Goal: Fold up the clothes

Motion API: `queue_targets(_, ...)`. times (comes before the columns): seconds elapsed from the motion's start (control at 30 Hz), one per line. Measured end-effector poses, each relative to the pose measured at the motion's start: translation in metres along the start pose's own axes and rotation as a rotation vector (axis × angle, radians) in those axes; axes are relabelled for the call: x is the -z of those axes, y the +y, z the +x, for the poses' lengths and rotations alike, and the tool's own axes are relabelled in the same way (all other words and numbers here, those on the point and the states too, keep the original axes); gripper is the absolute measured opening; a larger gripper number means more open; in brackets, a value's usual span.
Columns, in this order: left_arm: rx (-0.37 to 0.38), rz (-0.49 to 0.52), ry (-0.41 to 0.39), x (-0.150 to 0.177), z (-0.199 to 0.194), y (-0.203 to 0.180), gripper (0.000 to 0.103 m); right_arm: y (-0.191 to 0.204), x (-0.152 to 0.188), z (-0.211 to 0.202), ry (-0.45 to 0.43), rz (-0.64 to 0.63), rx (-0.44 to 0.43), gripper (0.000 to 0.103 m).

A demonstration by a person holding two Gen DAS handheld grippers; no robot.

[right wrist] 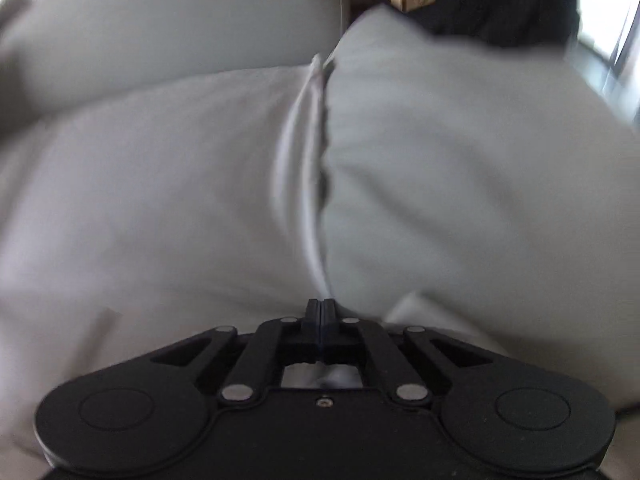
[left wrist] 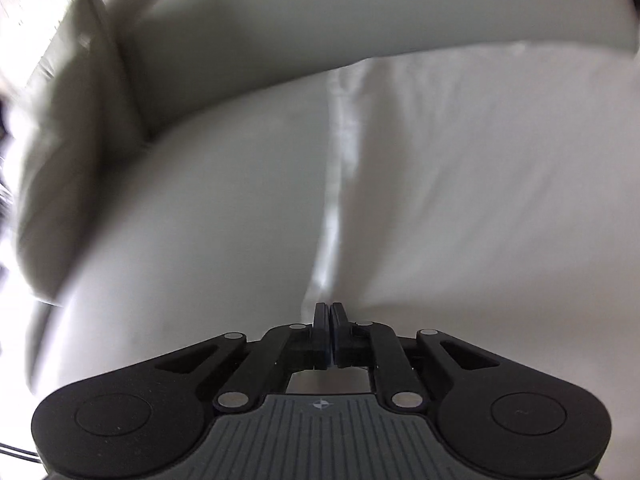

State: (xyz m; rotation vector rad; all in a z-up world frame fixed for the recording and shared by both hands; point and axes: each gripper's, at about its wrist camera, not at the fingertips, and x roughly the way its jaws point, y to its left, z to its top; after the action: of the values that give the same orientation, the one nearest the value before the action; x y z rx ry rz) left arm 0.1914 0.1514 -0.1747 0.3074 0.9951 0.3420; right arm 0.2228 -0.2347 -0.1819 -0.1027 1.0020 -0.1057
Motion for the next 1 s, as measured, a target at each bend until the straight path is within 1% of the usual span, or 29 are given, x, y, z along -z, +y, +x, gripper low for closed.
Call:
queue_targets(0.07, -0.026, 0.02, -0.008, 0.006, -0.002, 0.003, 0.011, 0.0, 0.003, -0.004, 0.001, -0.007, 0.013, 0.0)
queue_targets(0.13, -0.103, -0.006, 0.014, 0.01, 0.0, 0.013, 0.01, 0.0, 0.005, -0.01, -0.005, -0.001, 0.007, 0.0)
queue_targets(0.17, -0.1, -0.052, 0.027, 0.012, 0.002, 0.024, 0.009, -0.003, 0.006, -0.015, -0.016, 0.036, -0.022, 0.0)
queue_targets(0.2, -0.058, -0.114, 0.021, 0.013, 0.0, 0.038, 0.01, -0.007, 0.006, -0.02, -0.027, 0.077, -0.055, 0.001)
queue_targets(0.23, -0.013, -0.178, 0.015, 0.013, -0.002, 0.052, 0.01, -0.013, 0.006, -0.028, -0.051, 0.135, -0.101, 0.009)
queue_targets(0.27, 0.032, -0.241, 0.008, 0.014, -0.004, 0.065, 0.01, -0.019, 0.006, -0.035, -0.088, 0.184, -0.143, 0.021)
queue_targets(0.3, 0.064, -0.289, -0.01, 0.014, -0.007, 0.076, 0.01, -0.025, 0.006, -0.041, -0.128, 0.231, -0.184, 0.026)
queue_targets(0.33, 0.095, -0.315, -0.032, 0.01, -0.008, 0.078, 0.01, -0.029, 0.004, -0.045, -0.164, 0.267, -0.211, 0.029)
queue_targets(0.37, 0.126, -0.339, -0.054, 0.005, -0.009, 0.079, 0.008, -0.033, 0.002, -0.047, -0.2, 0.3, -0.234, 0.029)
queue_targets(0.4, 0.179, -0.345, -0.081, 0.002, -0.013, 0.079, 0.007, -0.035, 0.0, -0.047, -0.219, 0.337, -0.261, 0.029)
queue_targets(0.47, 0.301, -0.317, -0.107, -0.009, -0.014, 0.066, 0.007, -0.038, -0.007, -0.037, -0.207, 0.4, -0.341, 0.028)
queue_targets(0.5, 0.356, -0.289, -0.117, -0.015, -0.015, 0.058, 0.008, -0.036, -0.011, -0.03, -0.193, 0.413, -0.366, 0.028)
queue_targets(0.53, 0.396, -0.261, -0.129, -0.022, -0.015, 0.047, 0.008, -0.034, -0.016, -0.022, -0.179, 0.423, -0.388, 0.024)
queue_targets(0.6, 0.459, -0.199, -0.154, -0.035, -0.016, 0.023, 0.008, -0.024, -0.027, -0.006, -0.167, 0.407, -0.424, 0.021)
queue_targets(0.67, 0.481, -0.133, -0.174, -0.049, -0.011, -0.002, 0.01, -0.014, -0.039, 0.011, -0.151, 0.382, -0.48, 0.021)
queue_targets(0.7, 0.474, -0.106, -0.178, -0.055, -0.006, -0.011, 0.013, -0.01, -0.045, 0.021, -0.136, 0.372, -0.512, 0.021)
queue_targets(0.73, 0.464, -0.08, -0.181, -0.061, 0.001, -0.021, 0.015, -0.006, -0.05, 0.033, -0.113, 0.366, -0.525, 0.021)
queue_targets(0.77, 0.443, -0.072, -0.171, -0.066, 0.014, -0.026, 0.015, -0.003, -0.053, 0.045, -0.075, 0.359, -0.508, 0.018)
queue_targets(0.83, 0.34, -0.13, -0.12, -0.069, 0.04, -0.022, 0.015, -0.005, -0.052, 0.058, -0.075, 0.355, -0.432, 0.0)
queue_targets(0.87, 0.288, -0.16, -0.093, -0.07, 0.053, -0.02, 0.015, -0.007, -0.053, 0.059, -0.091, 0.338, -0.327, 0.0)
queue_targets(0.9, 0.245, -0.193, -0.088, -0.072, 0.059, -0.013, 0.012, -0.009, -0.054, 0.058, -0.11, 0.316, -0.208, 0.0)
queue_targets(0.93, 0.197, -0.214, -0.085, -0.075, 0.061, -0.008, 0.012, -0.012, -0.054, 0.061, -0.13, 0.279, -0.142, 0.0)
queue_targets(0.97, 0.15, -0.234, -0.083, -0.078, 0.064, -0.002, 0.012, -0.015, -0.054, 0.065, -0.129, 0.272, -0.154, 0.0)
queue_targets(1.0, 0.082, -0.241, -0.079, -0.08, 0.066, 0.001, 0.012, -0.014, -0.056, 0.065, -0.128, 0.271, -0.156, 0.0)
